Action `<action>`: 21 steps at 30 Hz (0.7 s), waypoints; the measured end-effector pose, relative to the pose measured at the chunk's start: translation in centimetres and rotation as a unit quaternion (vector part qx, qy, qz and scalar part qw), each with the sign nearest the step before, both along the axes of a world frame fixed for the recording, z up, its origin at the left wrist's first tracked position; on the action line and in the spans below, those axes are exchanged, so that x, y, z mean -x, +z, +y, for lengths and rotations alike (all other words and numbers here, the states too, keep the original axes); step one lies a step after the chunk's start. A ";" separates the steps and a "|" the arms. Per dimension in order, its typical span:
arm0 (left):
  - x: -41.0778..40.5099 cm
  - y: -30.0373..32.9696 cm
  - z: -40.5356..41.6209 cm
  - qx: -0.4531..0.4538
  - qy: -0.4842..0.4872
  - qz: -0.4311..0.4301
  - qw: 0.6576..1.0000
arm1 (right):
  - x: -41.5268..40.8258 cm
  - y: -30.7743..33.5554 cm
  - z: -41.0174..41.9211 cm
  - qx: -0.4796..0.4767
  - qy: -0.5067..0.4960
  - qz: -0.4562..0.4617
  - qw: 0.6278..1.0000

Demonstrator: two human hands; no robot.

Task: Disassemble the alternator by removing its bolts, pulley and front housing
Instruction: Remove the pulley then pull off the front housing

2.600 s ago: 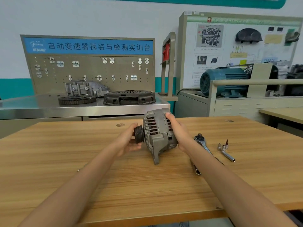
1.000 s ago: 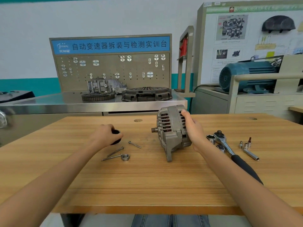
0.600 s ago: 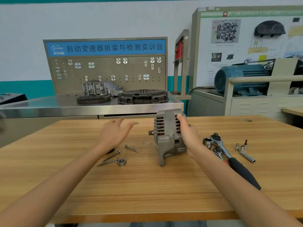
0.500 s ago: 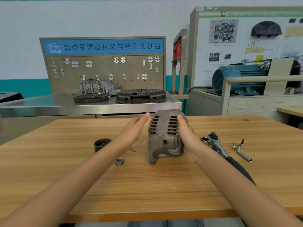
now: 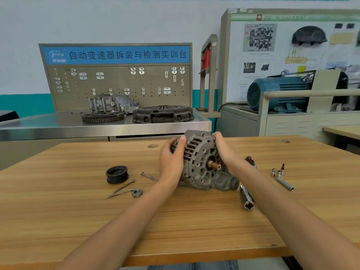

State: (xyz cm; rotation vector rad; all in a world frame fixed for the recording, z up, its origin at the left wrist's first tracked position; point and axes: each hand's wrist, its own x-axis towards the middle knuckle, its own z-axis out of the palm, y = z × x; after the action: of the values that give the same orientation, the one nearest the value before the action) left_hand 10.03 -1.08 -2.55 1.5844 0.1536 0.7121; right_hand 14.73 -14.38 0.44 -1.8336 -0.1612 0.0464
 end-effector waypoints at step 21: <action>-0.1 -0.1 2.2 0.068 0.036 -0.033 0.996 | 2.5 -3.1 3.7 -0.128 -0.092 -0.157 0.975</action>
State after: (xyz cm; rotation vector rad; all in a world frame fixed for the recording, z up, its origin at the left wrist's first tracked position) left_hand 10.10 1.12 -2.64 1.4291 0.2077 0.7923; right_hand 12.27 -10.69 -2.71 -1.5803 -0.2071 -0.3795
